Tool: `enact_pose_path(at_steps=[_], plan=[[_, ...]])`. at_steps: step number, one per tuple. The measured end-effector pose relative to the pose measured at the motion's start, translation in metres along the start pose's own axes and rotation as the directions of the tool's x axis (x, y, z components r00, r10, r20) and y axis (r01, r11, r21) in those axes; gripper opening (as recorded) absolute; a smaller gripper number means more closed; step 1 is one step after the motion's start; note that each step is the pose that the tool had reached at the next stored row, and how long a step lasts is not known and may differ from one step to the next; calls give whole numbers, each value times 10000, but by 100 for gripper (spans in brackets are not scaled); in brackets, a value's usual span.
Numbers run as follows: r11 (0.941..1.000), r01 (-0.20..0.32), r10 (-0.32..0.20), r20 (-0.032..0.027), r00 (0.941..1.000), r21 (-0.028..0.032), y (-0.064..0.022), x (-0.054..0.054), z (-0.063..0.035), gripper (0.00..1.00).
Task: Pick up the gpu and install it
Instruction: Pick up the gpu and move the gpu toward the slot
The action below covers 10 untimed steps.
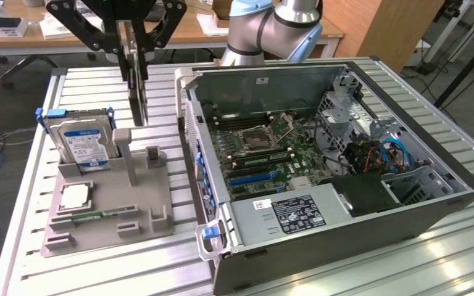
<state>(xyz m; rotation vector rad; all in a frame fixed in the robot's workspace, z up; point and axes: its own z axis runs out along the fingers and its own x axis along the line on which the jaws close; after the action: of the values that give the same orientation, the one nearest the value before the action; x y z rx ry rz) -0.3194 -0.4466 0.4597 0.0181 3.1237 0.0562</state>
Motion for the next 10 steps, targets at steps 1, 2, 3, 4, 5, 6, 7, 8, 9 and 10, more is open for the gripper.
enact_pose_path(at_steps=[1, 2, 3, 4, 5, 6, 7, 8, 9, 10], plan=[[10000, 2, -2, -1, 10000, 1, 0, -4, -1, 26], [10000, 4, -4, -3, 10000, 2, 0, -16, -2, 26], [10000, 2, -2, -1, 10000, 0, 0, -34, 0, 26], [10000, 0, 0, -1, 10000, -1, 1, -59, 1, 26], [10000, 0, 0, 0, 10000, -1, 1, -89, 2, 26], [10000, 0, 0, -1, 10000, 0, 1, -117, 1, 26], [10000, 0, 0, -1, 10000, 1, 2, -145, 2, 26], [10000, -1, 1, 0, 10000, 0, 2, -177, 3, 26], [10000, 0, 0, -1, 10000, 1, 2, -215, 3, 26], [10000, 1, -1, -1, 10000, 0, 2, -252, 4, 26]])
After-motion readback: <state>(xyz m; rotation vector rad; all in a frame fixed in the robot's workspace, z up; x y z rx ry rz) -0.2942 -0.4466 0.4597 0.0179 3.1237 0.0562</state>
